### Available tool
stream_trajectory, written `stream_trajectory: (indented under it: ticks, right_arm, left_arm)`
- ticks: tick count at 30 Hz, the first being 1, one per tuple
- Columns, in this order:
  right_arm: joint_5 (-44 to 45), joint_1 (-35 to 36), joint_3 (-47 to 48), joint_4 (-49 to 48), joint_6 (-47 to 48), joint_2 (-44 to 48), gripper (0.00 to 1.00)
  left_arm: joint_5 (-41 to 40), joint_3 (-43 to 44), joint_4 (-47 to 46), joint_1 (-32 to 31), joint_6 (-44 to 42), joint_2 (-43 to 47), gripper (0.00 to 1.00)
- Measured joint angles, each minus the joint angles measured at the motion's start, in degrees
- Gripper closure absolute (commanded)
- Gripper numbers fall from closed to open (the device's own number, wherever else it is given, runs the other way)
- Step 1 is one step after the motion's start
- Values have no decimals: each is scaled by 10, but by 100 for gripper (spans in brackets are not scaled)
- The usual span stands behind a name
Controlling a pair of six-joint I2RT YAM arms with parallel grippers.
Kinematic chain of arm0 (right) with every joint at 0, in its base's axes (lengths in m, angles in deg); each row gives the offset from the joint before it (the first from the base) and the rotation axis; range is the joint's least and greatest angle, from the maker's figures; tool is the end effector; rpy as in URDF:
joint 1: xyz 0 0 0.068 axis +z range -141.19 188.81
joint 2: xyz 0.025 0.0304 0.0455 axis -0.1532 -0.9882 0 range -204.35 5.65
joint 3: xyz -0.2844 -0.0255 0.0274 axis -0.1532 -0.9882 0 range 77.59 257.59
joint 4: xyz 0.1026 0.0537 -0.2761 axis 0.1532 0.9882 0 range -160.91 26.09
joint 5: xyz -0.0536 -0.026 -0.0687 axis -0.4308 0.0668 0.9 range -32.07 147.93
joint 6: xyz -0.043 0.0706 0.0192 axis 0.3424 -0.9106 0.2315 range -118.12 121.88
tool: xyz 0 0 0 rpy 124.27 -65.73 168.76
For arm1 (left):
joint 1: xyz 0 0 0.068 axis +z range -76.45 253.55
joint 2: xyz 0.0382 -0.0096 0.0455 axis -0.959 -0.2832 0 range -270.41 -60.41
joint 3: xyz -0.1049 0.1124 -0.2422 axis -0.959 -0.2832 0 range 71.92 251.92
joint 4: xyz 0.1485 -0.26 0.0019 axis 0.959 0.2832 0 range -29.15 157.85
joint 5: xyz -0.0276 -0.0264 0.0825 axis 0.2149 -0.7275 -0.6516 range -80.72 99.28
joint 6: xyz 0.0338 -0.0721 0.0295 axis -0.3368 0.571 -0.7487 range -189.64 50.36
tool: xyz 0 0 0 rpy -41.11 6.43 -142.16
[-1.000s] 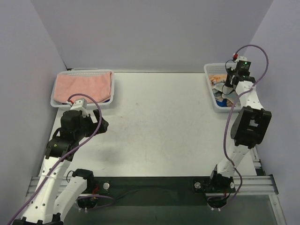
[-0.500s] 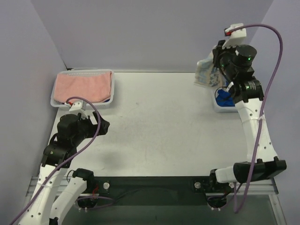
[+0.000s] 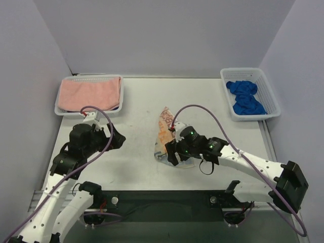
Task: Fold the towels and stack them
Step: Move the towel to the center of the board, then flatten out the crumpled towel
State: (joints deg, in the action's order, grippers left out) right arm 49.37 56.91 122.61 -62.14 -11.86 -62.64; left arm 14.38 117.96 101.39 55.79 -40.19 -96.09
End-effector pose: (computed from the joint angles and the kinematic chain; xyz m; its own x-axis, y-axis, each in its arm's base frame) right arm 0.2108 0.2514 0.2363 -0.5391 -0.2491 -0.8046 -0.7126 0.6441 0.2781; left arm 0.1805 -0.0648 0.3117 -0.6023 -0.3214 -0.7307 0.0929 0.8810 -0.4640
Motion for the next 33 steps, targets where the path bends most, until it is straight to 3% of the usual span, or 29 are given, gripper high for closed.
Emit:
stream_trajectory:
  ticks: [4, 10, 13, 21, 27, 33]
  right_arm:
    - [31, 22, -10, 26, -18, 22, 24]
    - [67, -109, 10, 26, -34, 40, 30]
    - [66, -136, 10, 31, -37, 12, 31]
    - [40, -120, -45, 33, -60, -38, 32]
    - [75, -80, -65, 34, -88, -70, 33]
    - [125, -33, -65, 34, -133, -118, 37]
  left_arm:
    - [17, -13, -16, -7, 8, -42, 3]
    - [44, -24, -70, -19, 21, -150, 3]
    - [49, -27, -107, -30, 29, -204, 4]
    - [27, 23, -194, -121, 29, -373, 4]
    - [-44, 104, -238, -194, 27, -497, 9]
    - [-93, 159, -267, -226, 20, -589, 13]
